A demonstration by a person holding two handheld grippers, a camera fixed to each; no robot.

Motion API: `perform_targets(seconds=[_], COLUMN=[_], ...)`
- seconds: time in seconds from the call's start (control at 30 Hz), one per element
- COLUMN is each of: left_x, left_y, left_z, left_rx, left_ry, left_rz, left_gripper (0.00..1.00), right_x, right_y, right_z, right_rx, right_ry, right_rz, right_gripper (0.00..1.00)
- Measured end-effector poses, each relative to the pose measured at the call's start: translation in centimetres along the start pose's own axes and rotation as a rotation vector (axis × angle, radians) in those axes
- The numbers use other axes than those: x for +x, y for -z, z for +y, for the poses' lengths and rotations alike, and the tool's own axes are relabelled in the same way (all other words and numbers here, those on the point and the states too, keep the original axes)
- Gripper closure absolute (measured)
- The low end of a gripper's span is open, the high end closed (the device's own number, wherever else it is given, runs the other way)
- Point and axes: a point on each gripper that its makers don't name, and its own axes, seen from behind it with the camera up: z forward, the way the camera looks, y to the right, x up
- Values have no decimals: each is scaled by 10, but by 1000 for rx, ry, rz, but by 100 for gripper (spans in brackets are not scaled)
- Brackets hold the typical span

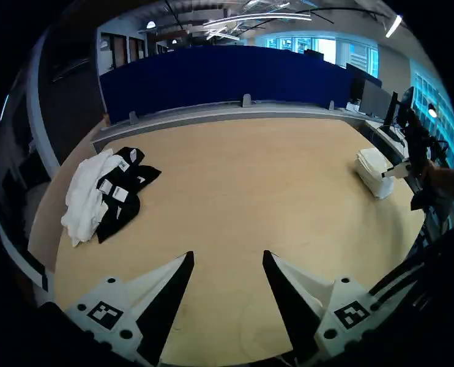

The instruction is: Fold towel

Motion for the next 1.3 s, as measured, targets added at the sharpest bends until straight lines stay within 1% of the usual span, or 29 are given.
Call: perform_targets(seconds=[0.17, 0.37, 0.47, 0.57, 0.77, 0.87, 0.97, 1.07, 1.3], left_x=[-2, -3, -1, -1, -2, -2, -2, -3, -5], left_y=[1, -1, -1, -2, -3, -3, -2, -2, -1], left_z=[-3, -5, -4, -3, -2, -2, -2, -5, -10], left_rx=[7, 9, 9, 7, 11, 14, 21, 29, 48], left_ry=[0, 4, 7, 10, 12, 14, 16, 18, 26], left_rz=[-1, -3, -1, 0, -2, -3, -5, -7, -15], left_gripper=[17, 17, 17, 17, 17, 17, 17, 17, 17], right_x=[-14, -14, -3, 14, 50, 65, 75, 79, 74], right_y=[-7, -6, -2, 2, -3, -9, -18, -28, -49], right_z=[-2, -2, -2, 0, 10, 14, 17, 19, 21], right_rx=[0, -1, 2, -1, -4, -4, -2, 0, 5], right_ry=[5, 9, 20, 34, 41, 37, 37, 41, 43], right_rz=[-21, -15, 6, 35, 69, 77, 76, 62, 22], right_gripper=[13, 13, 13, 14, 14, 14, 14, 14, 14])
